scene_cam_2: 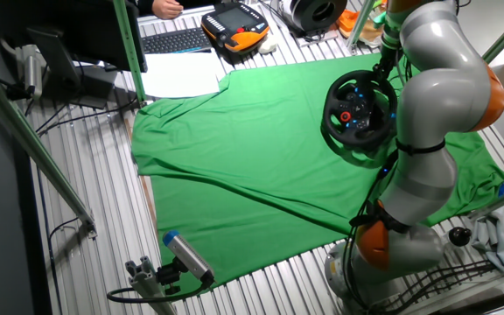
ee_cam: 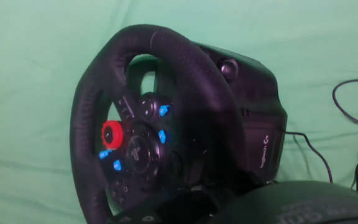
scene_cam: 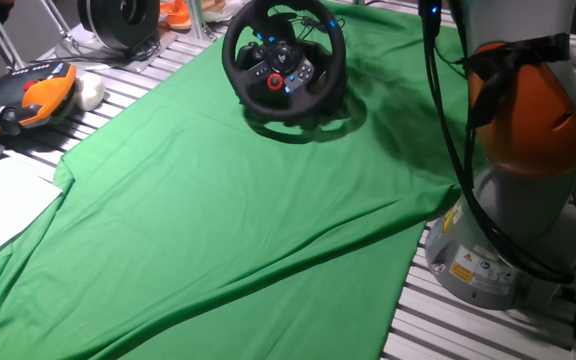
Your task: Rotate the steering wheel 90 degrees clockwise
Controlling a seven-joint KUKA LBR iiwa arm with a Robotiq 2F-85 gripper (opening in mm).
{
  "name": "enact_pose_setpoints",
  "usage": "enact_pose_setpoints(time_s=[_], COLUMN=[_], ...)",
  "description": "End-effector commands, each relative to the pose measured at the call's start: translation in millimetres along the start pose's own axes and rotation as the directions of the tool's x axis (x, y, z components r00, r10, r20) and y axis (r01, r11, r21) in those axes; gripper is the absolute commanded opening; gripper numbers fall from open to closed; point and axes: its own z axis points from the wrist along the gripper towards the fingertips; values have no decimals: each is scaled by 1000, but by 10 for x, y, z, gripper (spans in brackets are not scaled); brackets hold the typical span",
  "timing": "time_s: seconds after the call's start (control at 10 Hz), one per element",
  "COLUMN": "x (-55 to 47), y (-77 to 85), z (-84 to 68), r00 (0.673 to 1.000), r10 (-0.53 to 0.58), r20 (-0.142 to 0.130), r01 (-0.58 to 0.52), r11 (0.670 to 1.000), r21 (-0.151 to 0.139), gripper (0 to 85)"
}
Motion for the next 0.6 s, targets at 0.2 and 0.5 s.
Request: enact_pose_setpoints(time_s=[0.2, 0.5], x=[75, 131], y=[52, 65], z=[11, 24], r00=[1000, 1000], r10=[19, 28], r20=[-1, 0], r01=[-19, -28], r11=[1000, 1000], r21=[-1, -4], gripper=[170, 170])
